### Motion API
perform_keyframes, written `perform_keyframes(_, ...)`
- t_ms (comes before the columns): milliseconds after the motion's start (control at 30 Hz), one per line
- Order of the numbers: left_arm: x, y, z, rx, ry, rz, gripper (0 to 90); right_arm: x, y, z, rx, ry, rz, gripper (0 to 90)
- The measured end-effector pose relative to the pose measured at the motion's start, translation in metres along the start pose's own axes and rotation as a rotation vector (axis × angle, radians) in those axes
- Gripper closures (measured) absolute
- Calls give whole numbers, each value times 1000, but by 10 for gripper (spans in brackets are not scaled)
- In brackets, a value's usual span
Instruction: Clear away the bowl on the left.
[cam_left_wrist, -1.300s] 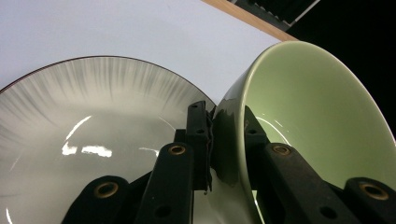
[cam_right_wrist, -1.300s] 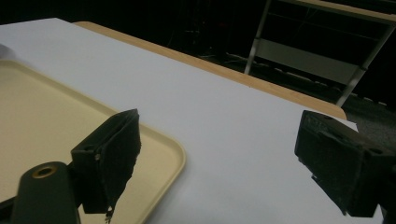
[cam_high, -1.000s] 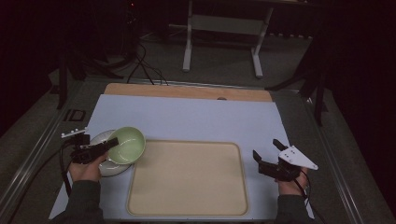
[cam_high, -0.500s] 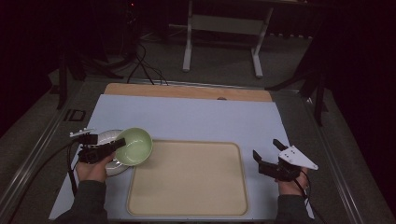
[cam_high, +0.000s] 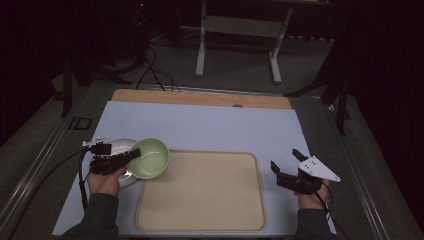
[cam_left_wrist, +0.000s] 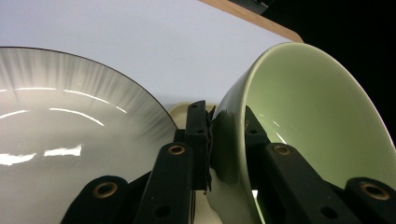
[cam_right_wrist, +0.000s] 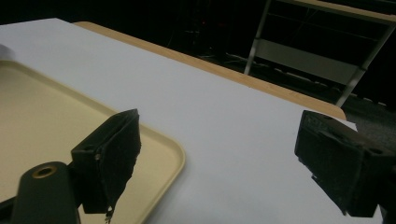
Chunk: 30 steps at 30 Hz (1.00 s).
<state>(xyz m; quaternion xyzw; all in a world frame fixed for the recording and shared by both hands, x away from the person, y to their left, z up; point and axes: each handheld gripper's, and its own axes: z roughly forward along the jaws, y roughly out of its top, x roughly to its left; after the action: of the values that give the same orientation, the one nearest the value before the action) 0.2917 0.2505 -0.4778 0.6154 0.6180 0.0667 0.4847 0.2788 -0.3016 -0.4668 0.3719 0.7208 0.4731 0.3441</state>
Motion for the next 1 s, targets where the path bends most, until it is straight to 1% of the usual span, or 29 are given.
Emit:
perform_keyframes(600,-7,-2,6,9,-12,6,799,0,0,0,0,0,-1,138)
perform_keyframes(800,-10,-3,10,19,-16,16,799,0,0,0,0,0,-1,138)
perform_keyframes(1000,-13,-4,13,25,-30,18,798,0,0,0,0,1,-1,138)
